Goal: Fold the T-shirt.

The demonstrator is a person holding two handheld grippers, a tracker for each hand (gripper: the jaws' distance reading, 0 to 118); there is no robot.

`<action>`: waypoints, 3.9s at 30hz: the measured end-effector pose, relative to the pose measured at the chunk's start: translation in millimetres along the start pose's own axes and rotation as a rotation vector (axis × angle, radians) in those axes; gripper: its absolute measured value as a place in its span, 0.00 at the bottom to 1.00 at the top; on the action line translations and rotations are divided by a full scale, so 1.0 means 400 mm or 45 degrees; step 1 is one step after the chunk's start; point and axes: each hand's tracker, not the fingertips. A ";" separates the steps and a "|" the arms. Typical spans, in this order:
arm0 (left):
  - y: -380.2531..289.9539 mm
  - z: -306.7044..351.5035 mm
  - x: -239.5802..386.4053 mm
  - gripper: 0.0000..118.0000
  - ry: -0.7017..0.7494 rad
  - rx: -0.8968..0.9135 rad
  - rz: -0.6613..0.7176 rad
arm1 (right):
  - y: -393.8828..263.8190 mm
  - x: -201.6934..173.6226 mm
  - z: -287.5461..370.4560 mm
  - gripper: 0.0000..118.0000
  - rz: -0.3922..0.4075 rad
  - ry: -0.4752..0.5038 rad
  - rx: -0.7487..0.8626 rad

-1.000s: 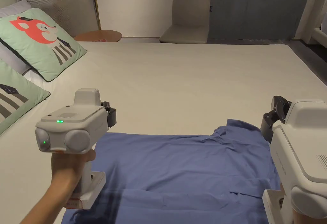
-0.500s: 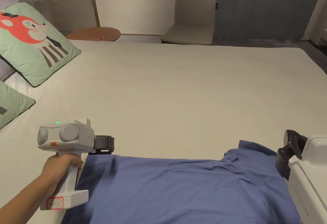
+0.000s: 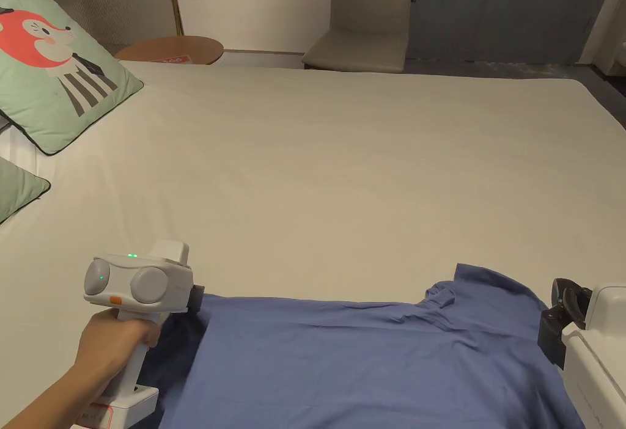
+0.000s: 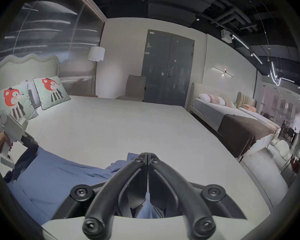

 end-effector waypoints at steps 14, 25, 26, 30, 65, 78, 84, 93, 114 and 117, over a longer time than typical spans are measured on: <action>-0.007 0.180 -0.035 0.02 -0.103 0.218 -0.020 | -0.058 0.156 -0.381 0.90 -0.135 -0.023 -0.608; -0.030 0.202 -0.037 0.01 -0.124 0.213 -0.014 | -0.105 0.116 -0.405 0.17 -0.085 0.064 -0.737; -0.031 0.204 -0.037 0.01 -0.122 0.212 -0.014 | -0.099 0.113 -0.391 0.02 -0.084 0.053 -0.728; -0.046 0.231 -0.031 0.01 -0.113 0.217 -0.007 | -0.057 0.122 -0.310 0.02 -0.070 0.058 -0.601; -0.623 0.460 -0.066 0.01 -0.044 0.124 0.198 | -0.319 0.205 0.423 0.02 -0.225 0.130 -0.511; -0.615 0.469 -0.024 0.61 0.017 0.156 0.166 | -0.280 0.131 0.448 0.59 -0.081 -0.017 -0.396; -0.519 0.608 0.032 0.91 -0.025 0.490 0.094 | -0.111 0.088 0.505 0.89 -0.136 0.007 -0.088; -0.411 0.810 0.153 0.92 0.009 1.107 0.112 | 0.071 -0.014 0.564 0.89 -0.092 -0.022 0.349; -0.396 0.752 0.088 0.00 -0.287 0.919 0.223 | 0.080 -0.107 0.543 0.01 -0.034 -0.062 0.430; -0.394 0.700 -0.009 0.00 -0.509 0.716 0.394 | 0.079 -0.120 0.537 0.01 -0.024 -0.057 0.421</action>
